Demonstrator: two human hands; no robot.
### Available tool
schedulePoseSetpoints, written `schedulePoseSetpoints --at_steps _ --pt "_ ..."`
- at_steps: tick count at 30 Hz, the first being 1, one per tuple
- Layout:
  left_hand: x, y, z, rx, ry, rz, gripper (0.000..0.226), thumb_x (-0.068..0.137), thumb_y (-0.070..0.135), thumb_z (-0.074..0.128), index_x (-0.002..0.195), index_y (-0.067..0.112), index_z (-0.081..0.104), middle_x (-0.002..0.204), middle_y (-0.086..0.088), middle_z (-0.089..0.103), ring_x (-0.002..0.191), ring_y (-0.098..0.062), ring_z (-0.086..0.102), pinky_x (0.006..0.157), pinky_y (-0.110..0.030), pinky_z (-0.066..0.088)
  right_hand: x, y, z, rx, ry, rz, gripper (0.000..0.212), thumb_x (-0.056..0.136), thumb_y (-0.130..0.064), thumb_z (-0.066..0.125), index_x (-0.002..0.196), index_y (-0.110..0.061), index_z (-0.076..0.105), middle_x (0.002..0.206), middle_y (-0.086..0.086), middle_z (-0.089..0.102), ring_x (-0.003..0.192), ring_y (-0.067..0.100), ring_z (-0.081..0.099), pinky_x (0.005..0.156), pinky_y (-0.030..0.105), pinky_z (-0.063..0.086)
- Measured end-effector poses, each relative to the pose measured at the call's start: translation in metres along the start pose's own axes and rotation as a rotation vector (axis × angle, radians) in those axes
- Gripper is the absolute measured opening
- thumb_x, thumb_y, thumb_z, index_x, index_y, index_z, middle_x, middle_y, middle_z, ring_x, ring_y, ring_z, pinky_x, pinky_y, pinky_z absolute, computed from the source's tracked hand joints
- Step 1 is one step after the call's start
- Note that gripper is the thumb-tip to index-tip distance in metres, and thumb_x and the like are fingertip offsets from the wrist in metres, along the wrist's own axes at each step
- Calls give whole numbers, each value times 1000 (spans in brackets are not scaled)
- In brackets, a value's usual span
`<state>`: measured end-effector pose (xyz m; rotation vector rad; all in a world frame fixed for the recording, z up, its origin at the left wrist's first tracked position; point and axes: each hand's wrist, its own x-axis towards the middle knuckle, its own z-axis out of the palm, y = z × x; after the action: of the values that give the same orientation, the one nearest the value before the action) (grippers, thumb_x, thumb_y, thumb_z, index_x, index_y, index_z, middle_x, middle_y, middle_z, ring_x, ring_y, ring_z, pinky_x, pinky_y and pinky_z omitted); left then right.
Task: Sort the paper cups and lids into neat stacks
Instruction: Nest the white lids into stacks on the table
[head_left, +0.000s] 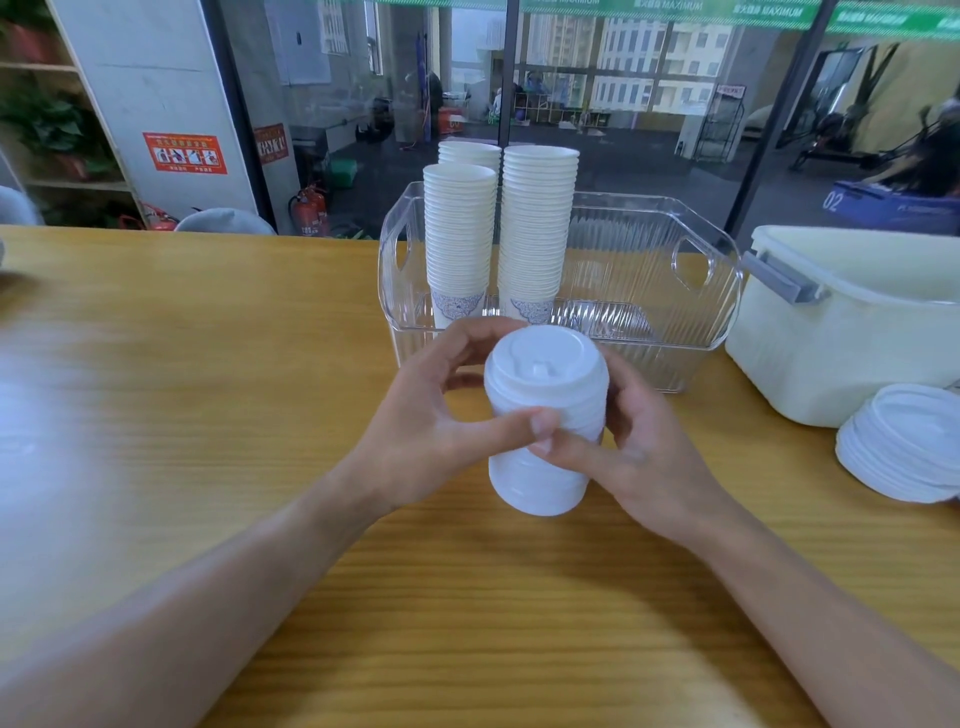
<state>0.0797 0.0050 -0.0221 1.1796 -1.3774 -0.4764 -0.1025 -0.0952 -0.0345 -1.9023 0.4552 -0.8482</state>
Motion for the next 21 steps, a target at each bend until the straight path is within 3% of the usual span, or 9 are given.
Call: schedulePoseSetpoints --at_steps 4,10,21 --pt "1 0 1 10 -44 -13 63 75 37 85 131 24 61 125 12 71 122 -12 65 102 -23 48 -1 -2 -1 -10 -4 -5 75 67 -43 86 135 -33 56 128 -13 69 123 11 63 100 28 52" --pt "0 1 2 -22 -29 -52 63 75 43 81 132 25 61 127 11 71 121 -12 66 99 -23 50 -2 -7 -2 21 46 -16 77 71 -42 86 140 -26 56 132 -4 69 126 17 63 109 51 49" --pt "3 0 4 -243 56 -173 55 75 41 78 124 17 68 120 -4 76 114 -19 71 96 -30 56 0 -5 -5 2 71 -23 77 71 -40 86 141 -22 57 131 -4 70 123 19 65 109 52 48"
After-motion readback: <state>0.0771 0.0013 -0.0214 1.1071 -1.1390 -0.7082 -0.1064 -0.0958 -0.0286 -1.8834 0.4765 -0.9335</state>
